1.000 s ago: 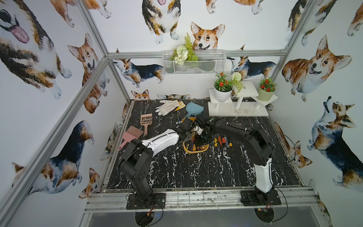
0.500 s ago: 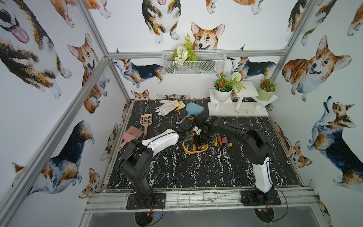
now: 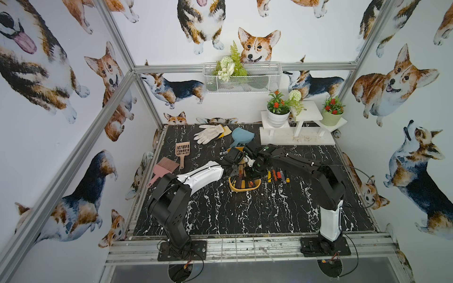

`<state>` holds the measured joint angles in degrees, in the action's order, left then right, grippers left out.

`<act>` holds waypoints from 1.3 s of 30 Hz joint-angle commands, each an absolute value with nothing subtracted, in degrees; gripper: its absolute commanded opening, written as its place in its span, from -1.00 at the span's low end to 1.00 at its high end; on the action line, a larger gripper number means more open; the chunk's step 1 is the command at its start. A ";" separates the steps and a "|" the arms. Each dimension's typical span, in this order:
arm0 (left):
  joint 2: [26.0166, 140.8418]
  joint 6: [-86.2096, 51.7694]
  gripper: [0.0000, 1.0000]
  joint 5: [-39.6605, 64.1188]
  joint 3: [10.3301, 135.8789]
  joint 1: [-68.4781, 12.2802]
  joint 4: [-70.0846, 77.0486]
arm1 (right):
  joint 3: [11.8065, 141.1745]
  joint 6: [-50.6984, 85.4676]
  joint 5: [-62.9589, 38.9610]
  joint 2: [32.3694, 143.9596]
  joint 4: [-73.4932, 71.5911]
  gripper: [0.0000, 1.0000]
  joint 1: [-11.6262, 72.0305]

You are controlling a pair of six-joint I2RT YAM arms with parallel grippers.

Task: Take out the screwdriver from the storage box
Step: Pick up the screwdriver from the storage box.

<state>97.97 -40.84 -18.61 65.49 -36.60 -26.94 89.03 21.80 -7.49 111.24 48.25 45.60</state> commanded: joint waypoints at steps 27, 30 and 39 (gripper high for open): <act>97.90 -41.40 -1.00 -19.24 65.83 -36.56 -24.37 | 75.17 22.59 0.17 97.44 45.09 -1.00 29.73; 97.76 -41.31 -1.00 -19.24 65.81 -36.56 -24.50 | 74.19 22.33 0.60 98.53 45.26 -1.00 28.41; 97.86 -41.05 -1.00 -19.25 66.27 -36.56 -24.63 | 75.06 21.36 0.12 104.07 46.67 -1.00 27.51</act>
<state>98.00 -40.77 -18.92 65.45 -36.56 -26.81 74.50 22.20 -0.05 103.24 45.30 27.38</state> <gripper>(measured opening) 0.099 0.218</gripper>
